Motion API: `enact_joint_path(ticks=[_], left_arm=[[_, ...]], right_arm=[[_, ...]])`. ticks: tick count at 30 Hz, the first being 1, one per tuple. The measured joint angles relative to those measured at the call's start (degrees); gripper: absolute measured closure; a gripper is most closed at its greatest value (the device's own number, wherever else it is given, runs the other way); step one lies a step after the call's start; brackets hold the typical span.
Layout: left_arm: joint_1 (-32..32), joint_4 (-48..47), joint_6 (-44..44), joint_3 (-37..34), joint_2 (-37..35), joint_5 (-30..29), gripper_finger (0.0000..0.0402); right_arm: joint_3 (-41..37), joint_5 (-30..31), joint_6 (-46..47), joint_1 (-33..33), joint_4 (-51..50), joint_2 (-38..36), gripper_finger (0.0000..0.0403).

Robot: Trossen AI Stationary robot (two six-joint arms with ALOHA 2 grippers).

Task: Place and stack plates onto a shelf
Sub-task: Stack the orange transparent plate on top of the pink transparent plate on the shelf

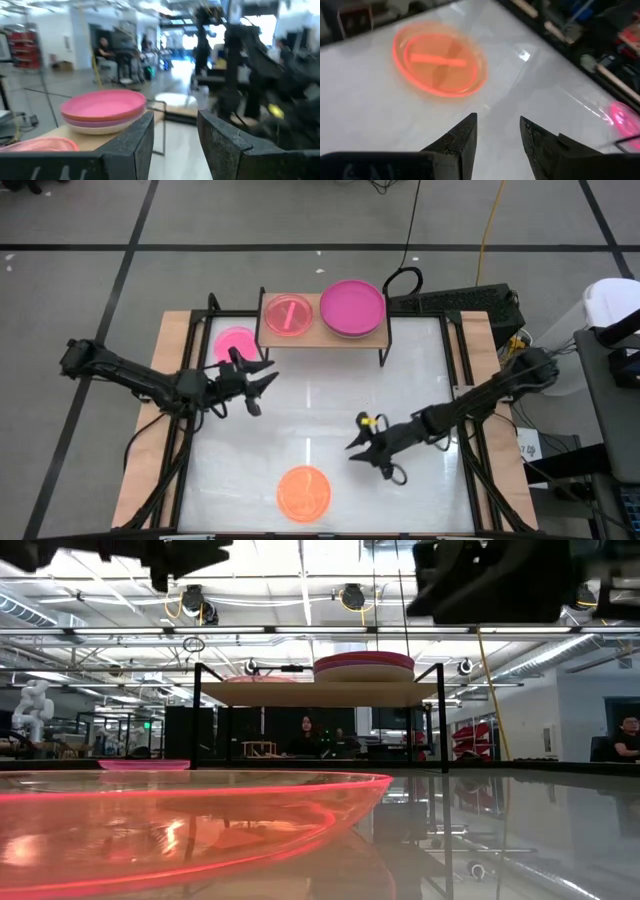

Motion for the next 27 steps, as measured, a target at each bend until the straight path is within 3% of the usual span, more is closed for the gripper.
enact_joint_path(ticks=[6, 17, 27], left_arm=[[1.5, 12.1, 0.2, -4.5, 0.2, -0.7, 0.0245], [2.0, 11.7, 0.1, -4.4, 0.2, -0.6, 0.0245], [2.0, 10.4, -1.0, -4.4, 0.3, -0.5, 0.0245]], right_arm=[[3.9, 0.0, -7.3, 2.9, 0.5, 9.8, 0.0270], [13.4, 0.2, -18.3, 4.5, 0.8, 24.6, 0.0270], [19.9, 0.2, -24.3, 4.5, -0.5, 30.3, 0.0270]])
